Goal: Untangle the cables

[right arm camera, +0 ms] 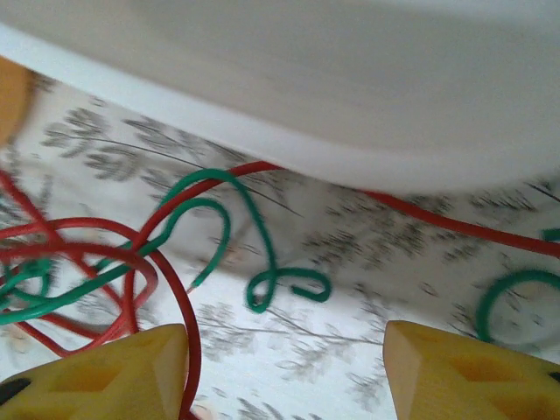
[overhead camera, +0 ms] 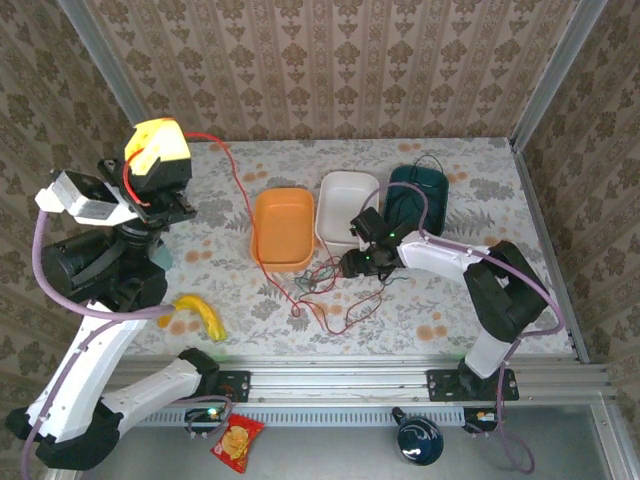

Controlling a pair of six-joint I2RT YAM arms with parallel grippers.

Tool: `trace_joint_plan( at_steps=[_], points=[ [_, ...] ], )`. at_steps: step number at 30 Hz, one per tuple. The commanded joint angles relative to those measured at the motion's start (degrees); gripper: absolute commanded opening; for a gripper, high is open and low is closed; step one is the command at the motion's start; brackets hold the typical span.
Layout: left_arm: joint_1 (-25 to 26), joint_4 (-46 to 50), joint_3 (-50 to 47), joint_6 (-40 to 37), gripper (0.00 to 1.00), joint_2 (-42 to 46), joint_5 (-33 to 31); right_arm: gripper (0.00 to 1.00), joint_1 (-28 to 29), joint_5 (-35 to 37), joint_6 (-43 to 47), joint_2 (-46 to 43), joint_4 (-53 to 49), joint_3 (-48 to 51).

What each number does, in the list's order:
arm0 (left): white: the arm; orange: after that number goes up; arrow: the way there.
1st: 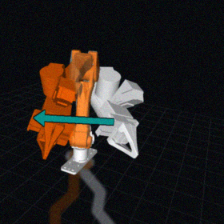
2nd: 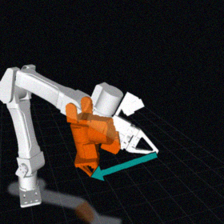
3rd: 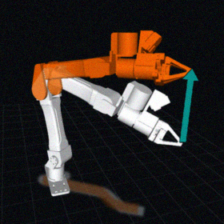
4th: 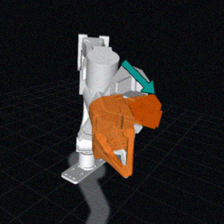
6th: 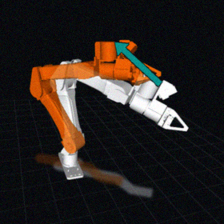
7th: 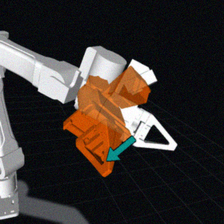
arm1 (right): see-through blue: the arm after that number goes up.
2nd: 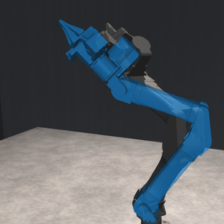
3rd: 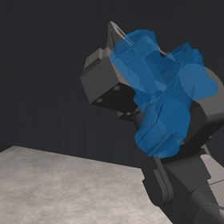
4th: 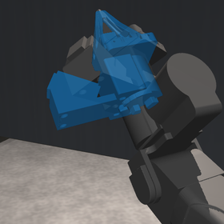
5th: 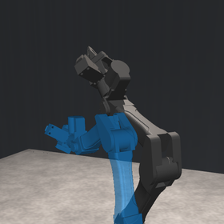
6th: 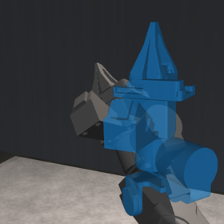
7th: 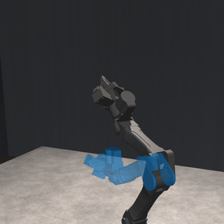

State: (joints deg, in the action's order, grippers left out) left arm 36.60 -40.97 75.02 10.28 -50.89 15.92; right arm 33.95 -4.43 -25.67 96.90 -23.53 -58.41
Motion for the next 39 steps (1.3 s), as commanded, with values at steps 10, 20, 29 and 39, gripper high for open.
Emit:
trace_joint_plan(
  at_steps=[10, 20, 29, 39],
  points=[
    [-5.75, 9.68, 5.56, -1.56, 0.0, -6.8, -12.48, 0.61, -1.35, -3.76, 0.14, -16.92, 6.38, 6.39],
    [-15.81, 17.41, -1.84, 1.48, 0.0, -11.23, -12.67, 0.61, -1.61, -2.0, 2.07, -21.61, 2.5, 5.06],
    [-17.2, 23.56, -19.4, 10.8, 0.0, -16.96, -9.6, 0.62, -1.87, -1.02, 2.64, -23.04, 1.56, 5.29],
    [-13.28, 18.25, -26.87, 15.41, 0.0, -28.85, -6.93, 0.62, -1.92, 0.56, 2.57, -22.63, 1.47, 3.99]
  ],
)
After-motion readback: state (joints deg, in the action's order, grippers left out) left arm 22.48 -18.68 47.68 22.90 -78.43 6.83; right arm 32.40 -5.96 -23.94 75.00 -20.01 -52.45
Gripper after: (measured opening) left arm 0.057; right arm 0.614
